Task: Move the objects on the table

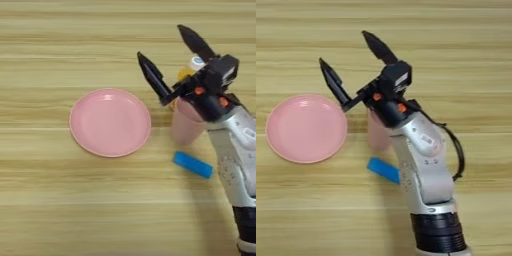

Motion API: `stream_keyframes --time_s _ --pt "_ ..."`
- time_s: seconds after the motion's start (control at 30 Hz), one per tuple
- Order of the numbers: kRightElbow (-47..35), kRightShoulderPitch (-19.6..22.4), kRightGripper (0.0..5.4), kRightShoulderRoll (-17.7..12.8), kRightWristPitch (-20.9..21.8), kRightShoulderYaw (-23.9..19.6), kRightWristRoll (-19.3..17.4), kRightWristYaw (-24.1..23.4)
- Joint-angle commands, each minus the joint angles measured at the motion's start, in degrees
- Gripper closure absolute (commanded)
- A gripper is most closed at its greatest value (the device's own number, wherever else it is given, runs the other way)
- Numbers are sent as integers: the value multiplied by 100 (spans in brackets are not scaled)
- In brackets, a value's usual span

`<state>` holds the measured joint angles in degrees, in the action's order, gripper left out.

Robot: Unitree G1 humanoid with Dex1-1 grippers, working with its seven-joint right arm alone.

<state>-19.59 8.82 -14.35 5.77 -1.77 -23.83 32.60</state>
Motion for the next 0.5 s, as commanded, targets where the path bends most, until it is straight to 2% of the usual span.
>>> stream_keyframes --time_s 0.03,0.17,0.4,0.5 --pt "-54 614 3 -660 102 -675 -182 192" --pt "465 777 3 -1130 -12 -1164 -602 697" --pt "1059 723 3 -1889 74 -1660 -962 1910" --pt "1425 668 3 -2094 97 -1728 -1012 2426"
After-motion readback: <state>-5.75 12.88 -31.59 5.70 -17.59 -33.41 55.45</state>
